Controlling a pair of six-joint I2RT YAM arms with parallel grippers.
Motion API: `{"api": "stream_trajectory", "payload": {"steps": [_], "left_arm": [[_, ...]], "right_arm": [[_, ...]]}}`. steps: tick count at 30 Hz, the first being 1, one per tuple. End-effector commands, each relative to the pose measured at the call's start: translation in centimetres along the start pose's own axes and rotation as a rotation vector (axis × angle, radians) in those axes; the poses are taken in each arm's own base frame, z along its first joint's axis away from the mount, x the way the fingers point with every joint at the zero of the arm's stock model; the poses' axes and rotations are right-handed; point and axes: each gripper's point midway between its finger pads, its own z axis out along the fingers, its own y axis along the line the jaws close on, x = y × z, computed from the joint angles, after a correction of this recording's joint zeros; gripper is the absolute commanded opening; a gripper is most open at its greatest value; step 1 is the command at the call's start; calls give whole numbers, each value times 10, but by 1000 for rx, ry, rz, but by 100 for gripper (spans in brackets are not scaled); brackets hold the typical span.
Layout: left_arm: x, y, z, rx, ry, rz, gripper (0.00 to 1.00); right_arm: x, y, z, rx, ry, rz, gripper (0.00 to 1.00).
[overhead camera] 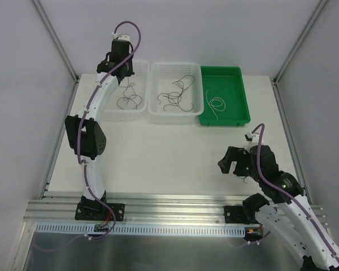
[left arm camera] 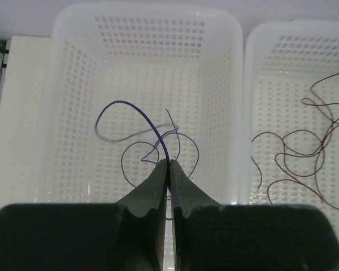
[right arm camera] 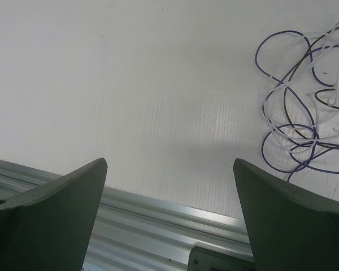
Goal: Untangle the cables
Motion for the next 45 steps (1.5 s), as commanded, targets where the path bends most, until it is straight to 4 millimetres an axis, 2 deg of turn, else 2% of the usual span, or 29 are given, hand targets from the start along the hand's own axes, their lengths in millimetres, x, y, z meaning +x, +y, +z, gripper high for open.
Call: {"api": "stream_trajectory", "payload": {"steps": [1, 3, 6, 8, 9, 10, 12, 13, 14, 16, 17, 19, 20, 22, 23, 24, 25, 27, 28, 29, 30, 31, 33, 34, 35, 36, 37, 40, 45], "left_arm": [[0, 7, 13, 12, 5, 6, 5], [20, 7, 21, 13, 50, 22, 42], [31, 9, 13, 12, 76, 3, 88], [23, 9, -8, 35, 55, -26, 96], [32, 8, -12, 45, 76, -41, 98], [22, 6, -30, 72, 50, -56, 99], [33, 7, -42, 84, 71, -85, 99], [24, 7, -62, 106, 44, -103, 99], [32, 7, -66, 108, 58, -111, 99], [22, 2, -93, 163, 30, -158, 99], [34, -5, -99, 203, 62, -189, 99], [32, -6, -127, 250, 41, -209, 99], [50, -11, -131, 285, 82, -217, 99], [56, -9, -156, 316, 67, -228, 99], [81, -7, -157, 311, 114, -226, 99], [81, -4, -175, 329, 86, -228, 99], [108, -1, -175, 320, 133, -220, 99], [126, 5, -186, 324, 139, -201, 99], [129, 9, -200, 331, 110, -196, 99], [155, 13, -200, 325, 149, -177, 99], [157, 15, -214, 344, 117, -173, 99], [181, 17, -214, 345, 152, -161, 99], [198, 19, -220, 352, 159, -159, 99], [201, 21, -229, 364, 132, -163, 99], [219, 22, -227, 361, 161, -163, 99], [220, 24, -232, 366, 138, -164, 99], [233, 26, -231, 358, 154, -161, 99], [248, 31, -231, 343, 157, -159, 99], [255, 29, -234, 362, 161, -158, 99]], "right_arm": [[6, -9, -1, 35, 12, -17, 100], [6, -14, -1, 65, 10, -11, 100], [4, -17, -1, 88, 4, 6, 100], [4, -19, 1, 108, 5, 19, 99], [4, -23, 2, 132, 3, 31, 100], [4, -25, 3, 150, 8, 39, 100], [6, -37, 5, 228, 14, 62, 100], [6, -43, 5, 264, 18, 70, 100], [11, -49, 7, 308, 48, 66, 97], [13, -59, 10, 367, 52, 90, 97], [15, -61, 13, 382, 69, 100, 97], [20, -64, 20, 397, 79, 141, 97], [23, -68, 23, 414, 92, 155, 97], [27, -75, 30, 440, 84, 197, 97], [28, -77, 33, 443, 84, 213, 97], [31, -79, 37, 446, 97, 242, 97], [34, -80, 42, 444, 99, 263, 97], [40, -83, 50, 444, 126, 295, 97], [39, -83, 54, 438, 121, 306, 97], [43, -85, 57, 442, 131, 313, 97], [47, -89, 61, 461, 148, 320, 97], [45, -90, 65, 461, 142, 324, 98], [45, -92, 69, 473, 152, 328, 99], [46, -94, 73, 482, 161, 326, 97], [45, -95, 76, 489, 160, 326, 95], [44, -96, 78, 494, 159, 325, 93], [46, -98, 82, 506, 174, 319, 88], [52, -103, 89, 532, 203, 306, 76], [62, -101, 104, 511, 257, 294, 56]]}}
